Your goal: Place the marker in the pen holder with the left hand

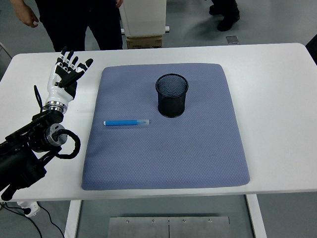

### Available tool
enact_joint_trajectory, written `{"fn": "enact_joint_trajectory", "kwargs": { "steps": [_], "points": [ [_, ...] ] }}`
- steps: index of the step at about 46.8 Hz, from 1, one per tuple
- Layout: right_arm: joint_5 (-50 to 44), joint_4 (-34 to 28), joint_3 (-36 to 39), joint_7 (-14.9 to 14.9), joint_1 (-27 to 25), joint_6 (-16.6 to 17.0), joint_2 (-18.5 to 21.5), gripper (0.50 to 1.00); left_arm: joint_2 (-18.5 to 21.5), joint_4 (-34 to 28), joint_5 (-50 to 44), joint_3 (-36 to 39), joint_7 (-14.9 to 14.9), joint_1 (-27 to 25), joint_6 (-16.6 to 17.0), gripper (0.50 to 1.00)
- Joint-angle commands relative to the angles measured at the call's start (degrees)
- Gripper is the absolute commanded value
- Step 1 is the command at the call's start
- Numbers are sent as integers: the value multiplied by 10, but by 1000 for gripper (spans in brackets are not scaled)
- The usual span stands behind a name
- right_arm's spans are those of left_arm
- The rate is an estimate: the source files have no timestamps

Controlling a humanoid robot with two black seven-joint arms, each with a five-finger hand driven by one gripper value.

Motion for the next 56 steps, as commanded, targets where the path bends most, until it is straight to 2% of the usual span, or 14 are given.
{"fn": "enact_joint_trajectory", "kwargs": {
  "steps": [1,13,16,23,28,37,47,51,56],
  "points": [
    [0,0,0,0,0,0,0,1000,-2,1,5,0,0,1,1,1000],
    [0,0,0,0,0,0,0,1000,-3,0,-7,-2,-1,0,2,1000],
    [0,0,0,0,0,0,0,1000,0,0,-29,-21,2,-5,12,1000],
    [0,0,0,0,0,0,0,1000,0,1,-51,-43,2,-12,12,1000],
    [0,0,0,0,0,0,0,1000,-1,0,-48,-43,3,-11,0,1000],
    [0,0,0,0,0,0,0,1000,1,0,-42,-47,-2,-4,-62,1000],
    [0,0,0,0,0,0,0,1000,25,0,-41,-44,-3,0,-87,1000],
    [0,0,0,0,0,0,0,1000,32,5,-40,-12,2,-24,-80,1000],
    [0,0,0,0,0,0,0,1000,56,5,-41,68,2,-65,-63,1000]
  ]
}}
